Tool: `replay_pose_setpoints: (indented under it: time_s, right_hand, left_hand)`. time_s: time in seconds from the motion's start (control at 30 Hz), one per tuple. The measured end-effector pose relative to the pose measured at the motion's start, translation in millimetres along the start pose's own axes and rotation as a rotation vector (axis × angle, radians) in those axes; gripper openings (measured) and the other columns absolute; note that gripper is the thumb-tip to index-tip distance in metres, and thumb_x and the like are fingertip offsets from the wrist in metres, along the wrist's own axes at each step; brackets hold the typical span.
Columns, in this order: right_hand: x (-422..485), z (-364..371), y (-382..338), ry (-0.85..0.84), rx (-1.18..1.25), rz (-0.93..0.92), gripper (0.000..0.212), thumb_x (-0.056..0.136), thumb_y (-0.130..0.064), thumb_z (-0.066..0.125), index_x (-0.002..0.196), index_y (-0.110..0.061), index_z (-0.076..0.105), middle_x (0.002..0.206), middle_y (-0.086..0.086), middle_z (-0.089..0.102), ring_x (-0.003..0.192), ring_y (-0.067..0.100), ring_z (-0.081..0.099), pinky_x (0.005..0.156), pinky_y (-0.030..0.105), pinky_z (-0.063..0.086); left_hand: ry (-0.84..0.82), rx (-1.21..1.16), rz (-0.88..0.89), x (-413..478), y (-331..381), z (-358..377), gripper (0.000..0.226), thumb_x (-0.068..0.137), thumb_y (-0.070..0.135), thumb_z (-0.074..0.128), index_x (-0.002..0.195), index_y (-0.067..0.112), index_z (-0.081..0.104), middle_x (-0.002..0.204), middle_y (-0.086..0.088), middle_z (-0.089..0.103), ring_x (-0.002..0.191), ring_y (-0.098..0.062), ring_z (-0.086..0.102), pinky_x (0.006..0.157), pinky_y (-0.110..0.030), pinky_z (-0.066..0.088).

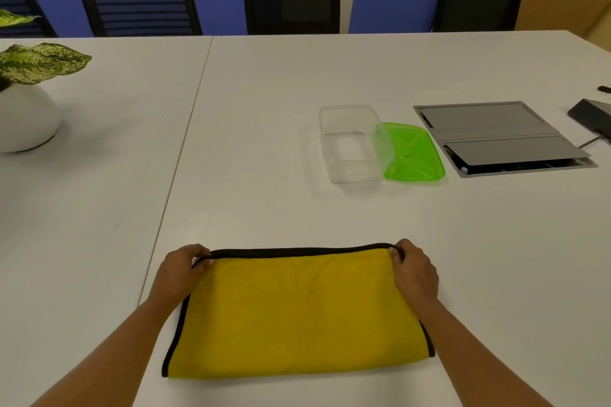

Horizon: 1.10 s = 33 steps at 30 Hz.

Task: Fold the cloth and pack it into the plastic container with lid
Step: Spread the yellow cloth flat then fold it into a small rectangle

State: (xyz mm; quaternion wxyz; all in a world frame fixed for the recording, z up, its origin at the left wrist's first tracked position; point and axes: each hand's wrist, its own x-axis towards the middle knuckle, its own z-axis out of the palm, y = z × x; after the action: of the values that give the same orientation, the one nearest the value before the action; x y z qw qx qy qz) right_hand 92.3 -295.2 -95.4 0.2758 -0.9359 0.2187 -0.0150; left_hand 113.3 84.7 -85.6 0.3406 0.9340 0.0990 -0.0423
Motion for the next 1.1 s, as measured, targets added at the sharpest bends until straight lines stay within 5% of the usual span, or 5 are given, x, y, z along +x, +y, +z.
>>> replay_pose_setpoints:
  time_s: [0.13, 0.37, 0.67, 1.1]
  right_hand:
    - [-0.5, 4.6, 0.1, 0.015, 0.084, -0.018, 0.022, 0.097, -0.015, 0.041, 0.096, 0.002, 0.056, 0.097, 0.021, 0.061, 0.078, 0.021, 0.047, 0.067, 0.03, 0.035]
    - [4.7, 5.4, 4.0, -0.028, 0.159, 0.014, 0.021, 0.096, -0.016, 0.046, 0.102, 0.002, 0.056, 0.104, 0.024, 0.056, 0.083, 0.02, 0.043, 0.071, 0.028, 0.035]
    - [3.4, 14.9, 4.8, 0.011, 0.132, 0.058, 0.023, 0.094, -0.019, 0.049, 0.108, -0.001, 0.054, 0.112, 0.023, 0.05, 0.088, 0.03, 0.052, 0.071, 0.028, 0.037]
    - [5.7, 20.9, 1.7, 0.046, 0.097, 0.074, 0.019, 0.097, -0.016, 0.042, 0.105, -0.002, 0.052, 0.108, 0.021, 0.05, 0.076, 0.023, 0.044, 0.063, 0.029, 0.035]
  left_hand:
    - [0.018, 0.049, 0.013, 3.3, 3.0, 0.9, 0.015, 0.089, 0.016, 0.059, 0.093, 0.003, 0.065, 0.097, -0.016, 0.069, 0.085, -0.025, 0.06, 0.072, -0.034, 0.045]
    - [0.054, 0.112, -0.032, 7.8, 2.8, 7.5, 0.015, 0.088, 0.019, 0.059, 0.09, 0.005, 0.064, 0.094, -0.015, 0.068, 0.082, -0.024, 0.058, 0.069, -0.034, 0.045]
    - [0.1, 0.043, -0.093, 9.2, 3.7, 8.7, 0.015, 0.083, 0.009, 0.066, 0.091, -0.002, 0.069, 0.094, -0.02, 0.07, 0.09, -0.031, 0.063, 0.076, -0.031, 0.044]
    - [0.065, -0.061, -0.119, 8.4, -5.6, 6.3, 0.023, 0.079, 0.003, 0.069, 0.101, 0.001, 0.069, 0.097, -0.02, 0.069, 0.095, -0.033, 0.063, 0.081, -0.032, 0.045]
